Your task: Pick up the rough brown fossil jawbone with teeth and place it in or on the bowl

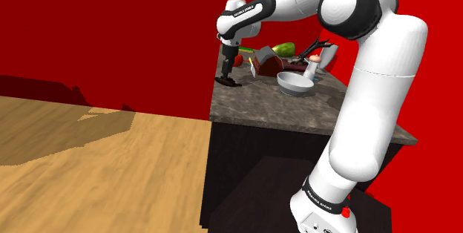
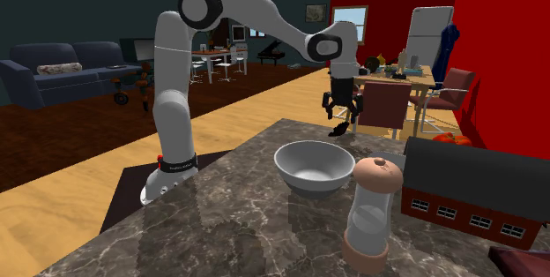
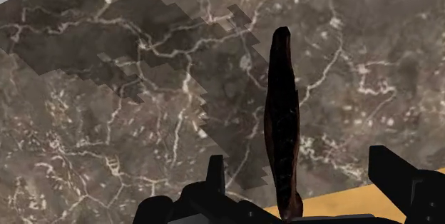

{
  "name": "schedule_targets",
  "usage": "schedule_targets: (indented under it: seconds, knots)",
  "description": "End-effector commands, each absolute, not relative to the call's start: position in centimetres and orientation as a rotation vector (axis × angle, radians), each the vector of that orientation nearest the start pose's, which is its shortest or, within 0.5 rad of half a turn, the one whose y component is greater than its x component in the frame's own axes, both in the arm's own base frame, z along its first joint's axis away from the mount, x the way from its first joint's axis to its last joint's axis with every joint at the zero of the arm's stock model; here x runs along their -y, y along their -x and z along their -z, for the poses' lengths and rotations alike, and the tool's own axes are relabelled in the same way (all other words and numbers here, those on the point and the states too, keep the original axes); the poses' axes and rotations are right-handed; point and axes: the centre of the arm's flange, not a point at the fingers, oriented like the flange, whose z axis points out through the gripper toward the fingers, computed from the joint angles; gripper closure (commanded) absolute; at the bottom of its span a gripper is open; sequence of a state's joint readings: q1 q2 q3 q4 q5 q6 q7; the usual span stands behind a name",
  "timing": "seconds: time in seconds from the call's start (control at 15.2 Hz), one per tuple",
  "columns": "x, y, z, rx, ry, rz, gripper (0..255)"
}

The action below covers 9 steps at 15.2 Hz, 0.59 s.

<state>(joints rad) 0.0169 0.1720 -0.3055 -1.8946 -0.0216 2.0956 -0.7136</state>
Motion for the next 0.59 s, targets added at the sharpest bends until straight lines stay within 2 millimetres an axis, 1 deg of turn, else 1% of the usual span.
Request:
schedule_targets:
  seconds: [0.0,0.2,0.26,0.53]
  knots:
    - [16.7,-58.2,-41.0,0.711,3.142,-0.002,0]
    - [16.8,-58.2,-39.4,0.711,3.142,-0.002,0]
    - [16.9,-58.2,-38.6,0.711,3.142,-0.002,0]
    - [16.9,-58.2,-38.6,0.711,3.142,-0.002,0]
